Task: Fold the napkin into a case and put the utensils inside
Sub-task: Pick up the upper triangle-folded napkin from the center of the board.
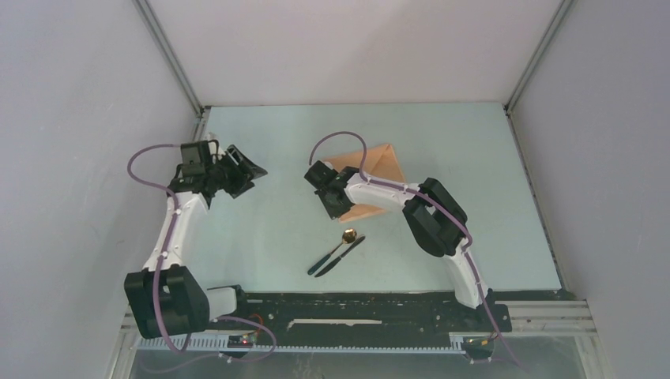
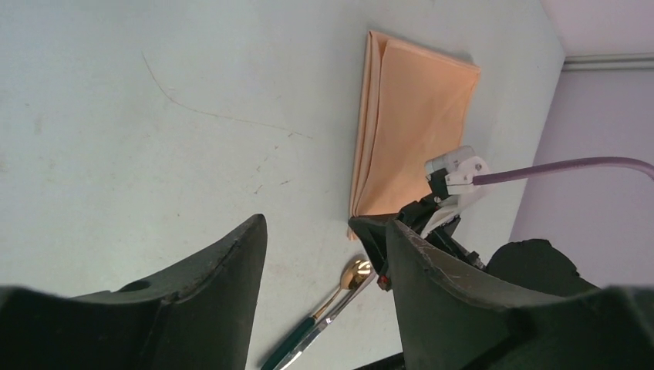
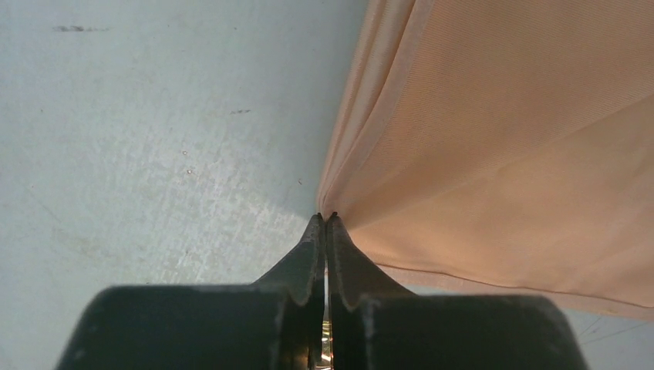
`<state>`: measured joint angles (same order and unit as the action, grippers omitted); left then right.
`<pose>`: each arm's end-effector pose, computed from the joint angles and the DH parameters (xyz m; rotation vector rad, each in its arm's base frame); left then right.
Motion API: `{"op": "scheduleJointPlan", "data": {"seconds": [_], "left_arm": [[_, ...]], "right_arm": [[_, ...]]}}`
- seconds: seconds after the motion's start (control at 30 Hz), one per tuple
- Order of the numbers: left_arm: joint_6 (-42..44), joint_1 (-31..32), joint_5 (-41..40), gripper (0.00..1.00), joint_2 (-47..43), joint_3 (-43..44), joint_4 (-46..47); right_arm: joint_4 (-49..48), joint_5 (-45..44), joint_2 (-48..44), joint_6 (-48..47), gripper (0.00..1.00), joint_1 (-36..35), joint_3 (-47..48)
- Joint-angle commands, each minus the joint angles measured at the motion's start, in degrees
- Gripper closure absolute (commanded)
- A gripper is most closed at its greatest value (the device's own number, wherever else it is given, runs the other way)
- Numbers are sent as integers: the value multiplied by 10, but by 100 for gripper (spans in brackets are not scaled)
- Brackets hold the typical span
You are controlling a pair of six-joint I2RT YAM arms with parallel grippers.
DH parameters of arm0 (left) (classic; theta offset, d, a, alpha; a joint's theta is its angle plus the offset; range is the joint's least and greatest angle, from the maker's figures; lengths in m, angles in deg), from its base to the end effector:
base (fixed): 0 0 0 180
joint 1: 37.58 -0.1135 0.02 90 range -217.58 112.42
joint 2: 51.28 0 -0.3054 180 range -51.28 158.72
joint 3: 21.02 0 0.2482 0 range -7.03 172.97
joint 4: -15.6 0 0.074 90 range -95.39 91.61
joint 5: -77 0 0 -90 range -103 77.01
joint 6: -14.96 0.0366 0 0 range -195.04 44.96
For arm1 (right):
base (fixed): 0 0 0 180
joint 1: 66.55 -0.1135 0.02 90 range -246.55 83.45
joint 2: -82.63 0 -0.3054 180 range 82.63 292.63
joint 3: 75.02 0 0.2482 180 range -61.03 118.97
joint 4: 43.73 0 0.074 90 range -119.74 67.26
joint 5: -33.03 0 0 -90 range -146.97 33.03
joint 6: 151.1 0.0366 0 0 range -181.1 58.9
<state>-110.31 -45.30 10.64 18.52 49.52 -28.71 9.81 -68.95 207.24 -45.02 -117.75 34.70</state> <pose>0.2404 0.0178 0.3292 -0.6656 2.2666 -0.7185 0.3027 0.3644 0.1990 -0.7671 2.6038 0.0493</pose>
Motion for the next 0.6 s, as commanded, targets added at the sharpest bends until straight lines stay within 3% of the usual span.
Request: {"op": "scheduleJointPlan", "data": {"seconds": [0.0, 0.27, 0.5, 0.57], "left_arm": [[-57, 12, 60, 35, 12, -40, 75], [-249, 59, 117, 29, 79, -165, 351], [-353, 136, 94, 27, 183, -152, 508], [-362, 150, 85, 26, 216, -129, 514]], "right_arm": [[-21, 5, -28, -10, 100, 14, -8], [-86, 207, -112, -17, 100, 67, -81], [-131, 299, -149, -7, 100, 106, -133], [-137, 317, -152, -6, 100, 114, -140]]}}
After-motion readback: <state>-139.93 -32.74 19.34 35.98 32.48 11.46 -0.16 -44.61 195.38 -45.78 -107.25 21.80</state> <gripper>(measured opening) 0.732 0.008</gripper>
